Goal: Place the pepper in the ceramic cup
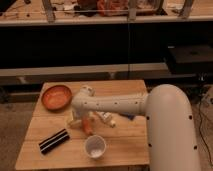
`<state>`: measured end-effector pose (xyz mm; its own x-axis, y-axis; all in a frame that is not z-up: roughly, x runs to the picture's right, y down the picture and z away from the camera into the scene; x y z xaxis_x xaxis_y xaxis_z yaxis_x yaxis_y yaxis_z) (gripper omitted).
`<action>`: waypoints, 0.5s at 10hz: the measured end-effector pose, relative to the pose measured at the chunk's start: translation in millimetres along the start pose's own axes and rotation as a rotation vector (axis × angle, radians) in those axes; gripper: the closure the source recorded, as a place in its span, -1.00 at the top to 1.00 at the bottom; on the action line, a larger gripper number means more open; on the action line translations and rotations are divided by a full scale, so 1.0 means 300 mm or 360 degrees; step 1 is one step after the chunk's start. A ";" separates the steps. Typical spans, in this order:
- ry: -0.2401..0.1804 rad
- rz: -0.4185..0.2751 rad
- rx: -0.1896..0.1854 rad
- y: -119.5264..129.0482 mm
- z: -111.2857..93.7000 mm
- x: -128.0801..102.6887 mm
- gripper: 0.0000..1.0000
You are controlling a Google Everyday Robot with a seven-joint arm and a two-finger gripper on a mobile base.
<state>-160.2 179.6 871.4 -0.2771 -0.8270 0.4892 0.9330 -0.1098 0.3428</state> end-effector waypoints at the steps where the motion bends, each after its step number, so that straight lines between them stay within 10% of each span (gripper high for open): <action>1: 0.0002 -0.0001 -0.0002 0.002 -0.001 0.000 0.17; 5: 0.0011 -0.0014 -0.0006 -0.007 -0.008 -0.001 -0.69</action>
<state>-161.6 178.8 868.6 -0.2835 -0.8298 0.4806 0.9314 -0.1190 0.3440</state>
